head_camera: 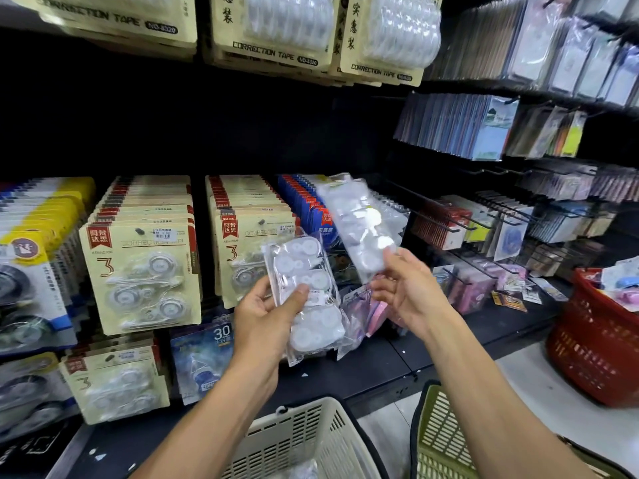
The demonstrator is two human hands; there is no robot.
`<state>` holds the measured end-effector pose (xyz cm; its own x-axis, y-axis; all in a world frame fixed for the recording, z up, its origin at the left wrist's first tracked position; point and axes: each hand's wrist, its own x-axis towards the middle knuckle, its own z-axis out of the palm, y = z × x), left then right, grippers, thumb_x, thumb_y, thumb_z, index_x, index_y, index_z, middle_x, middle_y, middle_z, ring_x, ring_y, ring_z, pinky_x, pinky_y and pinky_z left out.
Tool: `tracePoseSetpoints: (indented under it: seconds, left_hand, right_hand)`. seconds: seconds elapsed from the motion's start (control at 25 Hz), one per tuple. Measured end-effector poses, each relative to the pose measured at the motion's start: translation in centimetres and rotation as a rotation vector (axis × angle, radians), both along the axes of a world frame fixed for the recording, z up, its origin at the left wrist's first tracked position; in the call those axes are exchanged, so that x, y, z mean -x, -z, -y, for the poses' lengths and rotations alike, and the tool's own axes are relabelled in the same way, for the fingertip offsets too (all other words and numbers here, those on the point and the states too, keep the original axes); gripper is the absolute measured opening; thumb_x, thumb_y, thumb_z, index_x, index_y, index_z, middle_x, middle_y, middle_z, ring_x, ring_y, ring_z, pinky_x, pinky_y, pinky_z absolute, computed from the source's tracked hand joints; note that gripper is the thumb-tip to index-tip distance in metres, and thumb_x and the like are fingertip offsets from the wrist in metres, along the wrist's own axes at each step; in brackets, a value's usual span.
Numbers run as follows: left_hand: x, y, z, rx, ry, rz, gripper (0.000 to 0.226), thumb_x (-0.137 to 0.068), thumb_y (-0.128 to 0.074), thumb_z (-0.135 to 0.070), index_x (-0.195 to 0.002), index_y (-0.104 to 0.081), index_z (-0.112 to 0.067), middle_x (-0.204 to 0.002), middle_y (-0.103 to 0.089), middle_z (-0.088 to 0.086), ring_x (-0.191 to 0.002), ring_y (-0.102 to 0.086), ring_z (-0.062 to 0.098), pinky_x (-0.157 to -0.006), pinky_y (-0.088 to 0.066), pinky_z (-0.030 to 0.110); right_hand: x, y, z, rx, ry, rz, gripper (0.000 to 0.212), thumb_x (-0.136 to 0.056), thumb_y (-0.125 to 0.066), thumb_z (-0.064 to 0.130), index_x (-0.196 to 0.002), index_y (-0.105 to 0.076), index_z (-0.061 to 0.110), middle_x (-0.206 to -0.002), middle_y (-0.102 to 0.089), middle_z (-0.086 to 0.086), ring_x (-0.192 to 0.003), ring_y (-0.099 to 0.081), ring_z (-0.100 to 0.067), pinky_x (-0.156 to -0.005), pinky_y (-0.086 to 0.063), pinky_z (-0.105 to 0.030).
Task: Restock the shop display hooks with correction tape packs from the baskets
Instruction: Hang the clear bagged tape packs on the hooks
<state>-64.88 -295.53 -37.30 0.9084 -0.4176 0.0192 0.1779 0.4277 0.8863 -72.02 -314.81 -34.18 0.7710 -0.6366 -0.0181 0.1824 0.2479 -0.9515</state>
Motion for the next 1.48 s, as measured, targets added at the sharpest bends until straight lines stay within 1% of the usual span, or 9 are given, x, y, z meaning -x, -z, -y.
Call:
tracePoseSetpoints:
  seconds: [0.2, 0.56, 0.76, 0.88, 1.0, 1.12, 1.28, 1.4, 1.48]
  left_hand:
    - [-0.7, 0.2, 0.0, 0.013, -0.054, -0.063, 0.024, -0.096, -0.063, -0.001, -0.109, -0.068, -0.02, -0.106, -0.078, 0.006, -0.089, -0.073, 0.023, -0.084, -0.059, 0.043]
    - [-0.5, 0.4, 0.4, -0.054, -0.067, -0.027, 0.026, -0.095, -0.066, -0.005, -0.115, -0.068, -0.021, -0.102, -0.079, -0.001, -0.096, -0.075, 0.023, -0.09, -0.059, 0.048]
    - [-0.5, 0.3, 0.1, -0.067, -0.064, -0.003, 0.023, -0.096, -0.064, -0.003, -0.108, -0.068, -0.023, -0.09, -0.079, -0.01, -0.076, -0.074, 0.007, -0.072, -0.061, 0.031]
    - [-0.5, 0.4, 0.0, -0.075, -0.057, -0.001, 0.025, -0.097, -0.064, -0.004, -0.113, -0.068, -0.023, -0.095, -0.08, -0.007, -0.079, -0.075, 0.009, -0.068, -0.062, 0.029]
    - [-0.3, 0.4, -0.1, -0.077, -0.055, 0.005, 0.025, -0.097, -0.065, -0.005, -0.109, -0.067, -0.027, -0.098, -0.08, -0.006, -0.079, -0.075, 0.008, -0.063, -0.059, 0.024]
    - [-0.1, 0.1, -0.2, -0.073, -0.057, 0.01, 0.028, -0.096, -0.064, -0.004, -0.101, -0.065, -0.032, -0.091, -0.079, -0.013, -0.074, -0.073, 0.001, -0.058, -0.055, 0.017]
    - [0.1, -0.2, -0.2, -0.085, -0.051, 0.001, 0.027, -0.097, -0.063, -0.002, -0.101, -0.065, -0.029, -0.084, -0.078, -0.016, -0.071, -0.073, 0.001, -0.058, -0.056, 0.018]
    - [0.4, -0.4, -0.1, -0.105, -0.051, -0.034, 0.026, -0.097, -0.062, -0.001, -0.106, -0.068, -0.025, -0.094, -0.08, -0.008, -0.081, -0.074, 0.009, -0.075, -0.061, 0.032]
    - [0.2, -0.4, -0.1, -0.087, -0.039, -0.086, 0.03, -0.098, -0.057, -0.001, -0.117, -0.069, -0.021, -0.102, -0.079, -0.002, -0.093, -0.073, 0.018, -0.088, -0.059, 0.042]
  right_hand:
    - [0.6, 2.0, 3.1, -0.142, 0.497, 0.067, 0.033, -0.102, -0.057, 0.015, -0.129, -0.038, 0.022, -0.081, -0.056, -0.015, -0.04, -0.056, -0.009, -0.04, -0.053, -0.025]
    - [0.5, 3.0, 4.3, -0.036, 0.536, -0.089, 0.018, -0.1, -0.061, 0.017, -0.114, -0.054, 0.009, -0.076, -0.056, -0.01, -0.046, -0.053, -0.011, -0.036, -0.046, -0.02]
    - [0.2, 3.0, 4.5, -0.07, 0.571, -0.071, 0.025, -0.1, -0.061, 0.019, -0.121, -0.053, 0.01, -0.079, -0.055, -0.01, -0.047, -0.055, -0.011, -0.036, -0.047, -0.02]
    - [0.0, 2.7, 4.4, -0.059, 0.553, -0.081, 0.011, -0.101, -0.06, 0.02, -0.102, -0.052, 0.012, -0.074, -0.056, -0.009, -0.036, -0.052, -0.006, -0.034, -0.046, -0.019]
    - [0.0, 2.7, 4.7, -0.016, 0.586, -0.093, 0.026, -0.1, -0.061, 0.024, -0.113, -0.051, 0.005, -0.068, -0.061, -0.011, -0.032, -0.047, -0.008, -0.034, -0.044, -0.02]
    - [0.1, 2.5, 4.8, -0.071, 0.574, -0.007, 0.036, -0.098, -0.062, 0.012, -0.127, -0.04, 0.009, -0.071, -0.059, -0.013, -0.048, -0.056, -0.016, -0.043, -0.053, -0.026]
    - [0.7, 3.3, 5.6, -0.248, 0.282, -0.022, 0.054, -0.096, -0.057, -0.001, -0.146, -0.034, -0.001, -0.113, -0.066, -0.019, -0.092, -0.067, -0.026, -0.062, -0.061, -0.034]
    - [0.8, 3.5, 6.0, -0.259, 0.25, -0.086, 0.056, -0.095, -0.061, 0.005, -0.146, -0.037, 0.002, -0.137, -0.055, -0.015, -0.102, -0.065, -0.029, -0.063, -0.062, -0.037]
    - [0.8, 2.9, 4.8, -0.109, 0.218, -0.181, 0.065, -0.096, -0.063, 0.01, -0.152, -0.031, 0.014, -0.131, -0.058, -0.009, -0.1, -0.068, -0.031, -0.078, -0.061, -0.042]
